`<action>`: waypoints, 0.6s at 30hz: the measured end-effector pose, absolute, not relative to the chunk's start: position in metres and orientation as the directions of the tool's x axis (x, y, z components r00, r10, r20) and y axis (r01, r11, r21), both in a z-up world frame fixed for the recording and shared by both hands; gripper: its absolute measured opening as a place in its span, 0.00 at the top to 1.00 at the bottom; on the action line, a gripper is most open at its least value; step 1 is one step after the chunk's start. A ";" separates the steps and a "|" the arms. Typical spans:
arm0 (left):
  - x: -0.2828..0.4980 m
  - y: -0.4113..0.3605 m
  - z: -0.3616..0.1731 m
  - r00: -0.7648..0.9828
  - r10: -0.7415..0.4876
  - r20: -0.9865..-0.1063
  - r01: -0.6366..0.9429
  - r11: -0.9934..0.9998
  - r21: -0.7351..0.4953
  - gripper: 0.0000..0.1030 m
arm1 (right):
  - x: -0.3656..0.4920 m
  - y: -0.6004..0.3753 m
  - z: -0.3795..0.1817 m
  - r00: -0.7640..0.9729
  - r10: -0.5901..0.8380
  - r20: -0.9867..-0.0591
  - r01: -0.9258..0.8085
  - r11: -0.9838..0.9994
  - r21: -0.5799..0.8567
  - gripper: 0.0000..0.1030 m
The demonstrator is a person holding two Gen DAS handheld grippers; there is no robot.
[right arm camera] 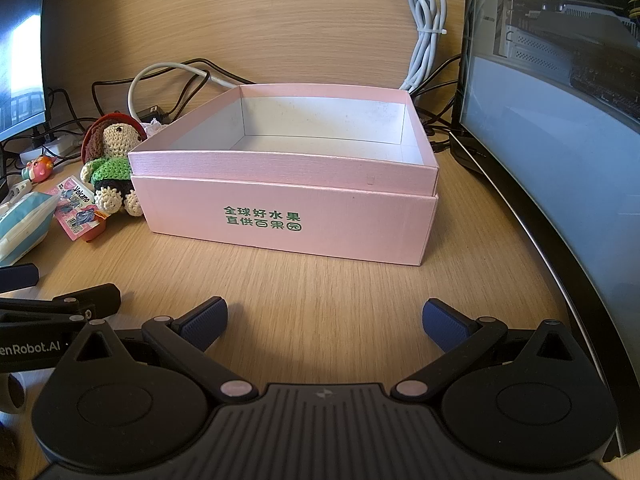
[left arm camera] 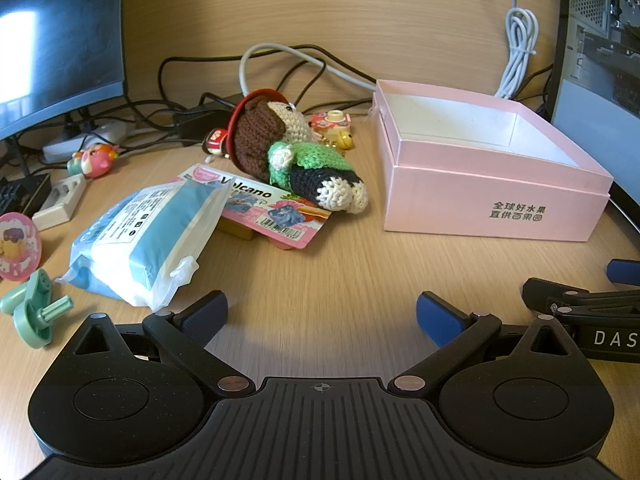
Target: Organize objects
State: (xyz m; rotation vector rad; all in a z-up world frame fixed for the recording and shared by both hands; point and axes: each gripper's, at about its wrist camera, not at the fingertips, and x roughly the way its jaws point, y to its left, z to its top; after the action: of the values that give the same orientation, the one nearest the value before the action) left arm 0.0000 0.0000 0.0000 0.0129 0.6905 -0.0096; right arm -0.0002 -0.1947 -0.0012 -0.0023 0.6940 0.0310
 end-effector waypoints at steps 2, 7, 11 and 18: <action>0.000 0.000 0.000 0.771 -0.006 -0.637 0.014 1.000 0.007 0.00 | 0.000 -0.195 -0.001 0.768 0.028 -0.640 -0.029 1.000 0.008 0.00; 0.000 0.000 0.000 0.771 -0.006 -0.637 0.014 1.000 0.009 0.00 | 0.000 -0.195 -0.001 0.768 0.028 -0.640 -0.029 1.000 0.008 0.00; 0.000 0.000 0.000 0.771 -0.006 -0.637 0.015 1.000 0.008 0.00 | 0.000 -0.194 -0.001 0.768 0.028 -0.640 -0.029 1.000 0.008 0.00; -0.001 0.000 0.000 0.771 -0.008 -0.637 0.017 1.000 0.008 0.00 | 0.000 -0.194 -0.001 0.768 0.028 -0.639 -0.029 1.000 0.008 0.00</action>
State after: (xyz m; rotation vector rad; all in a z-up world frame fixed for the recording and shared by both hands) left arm -0.0006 0.0000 0.0001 0.0133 0.6903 -0.0133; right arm -0.0002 -0.1943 -0.0013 -0.0022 0.6939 0.0310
